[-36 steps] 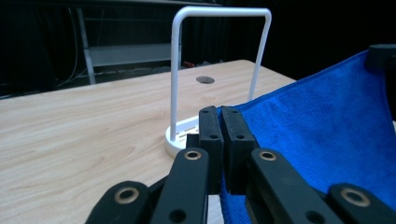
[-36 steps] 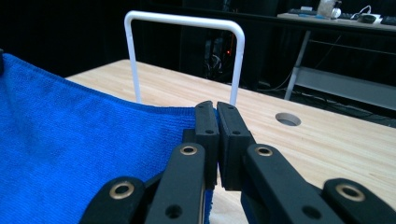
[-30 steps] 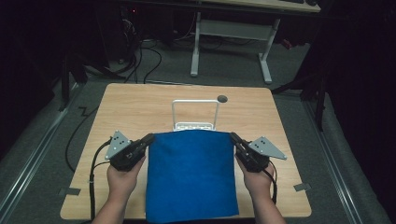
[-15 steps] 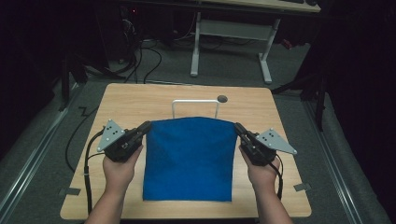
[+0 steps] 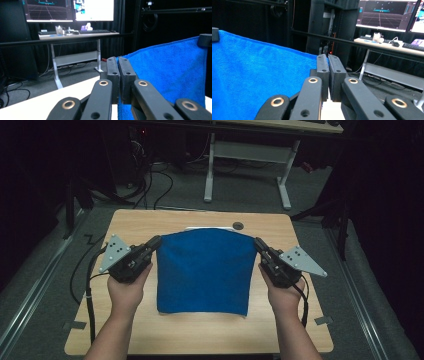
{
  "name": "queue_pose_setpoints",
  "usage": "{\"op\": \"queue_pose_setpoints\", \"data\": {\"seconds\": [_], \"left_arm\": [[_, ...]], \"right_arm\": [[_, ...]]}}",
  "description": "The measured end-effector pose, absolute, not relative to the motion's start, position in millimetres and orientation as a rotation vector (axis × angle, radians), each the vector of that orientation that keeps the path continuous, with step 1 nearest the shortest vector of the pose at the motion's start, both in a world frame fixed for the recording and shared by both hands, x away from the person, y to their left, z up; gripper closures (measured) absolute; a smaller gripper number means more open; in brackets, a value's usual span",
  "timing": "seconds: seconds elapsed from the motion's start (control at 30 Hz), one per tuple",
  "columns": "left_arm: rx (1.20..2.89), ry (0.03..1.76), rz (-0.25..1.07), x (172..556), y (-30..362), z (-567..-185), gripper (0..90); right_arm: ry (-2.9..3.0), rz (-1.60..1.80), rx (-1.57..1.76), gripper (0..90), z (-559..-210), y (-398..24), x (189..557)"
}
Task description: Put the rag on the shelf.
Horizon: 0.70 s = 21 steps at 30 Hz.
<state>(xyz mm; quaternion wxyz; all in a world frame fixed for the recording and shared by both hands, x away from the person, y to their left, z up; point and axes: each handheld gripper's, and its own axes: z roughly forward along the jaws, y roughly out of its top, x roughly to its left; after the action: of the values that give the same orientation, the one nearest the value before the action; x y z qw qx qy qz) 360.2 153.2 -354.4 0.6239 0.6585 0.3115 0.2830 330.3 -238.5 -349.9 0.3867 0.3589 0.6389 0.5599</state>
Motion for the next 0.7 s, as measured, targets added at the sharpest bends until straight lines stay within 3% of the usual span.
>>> {"op": "queue_pose_setpoints", "data": {"seconds": [0.7], "left_arm": [[1.500, 0.693, 0.667, 371.2, 154.3, -330.7, 88.7]], "right_arm": [[1.584, 1.442, 0.916, 88.9, -327.9, -246.7, 340.4]]}}
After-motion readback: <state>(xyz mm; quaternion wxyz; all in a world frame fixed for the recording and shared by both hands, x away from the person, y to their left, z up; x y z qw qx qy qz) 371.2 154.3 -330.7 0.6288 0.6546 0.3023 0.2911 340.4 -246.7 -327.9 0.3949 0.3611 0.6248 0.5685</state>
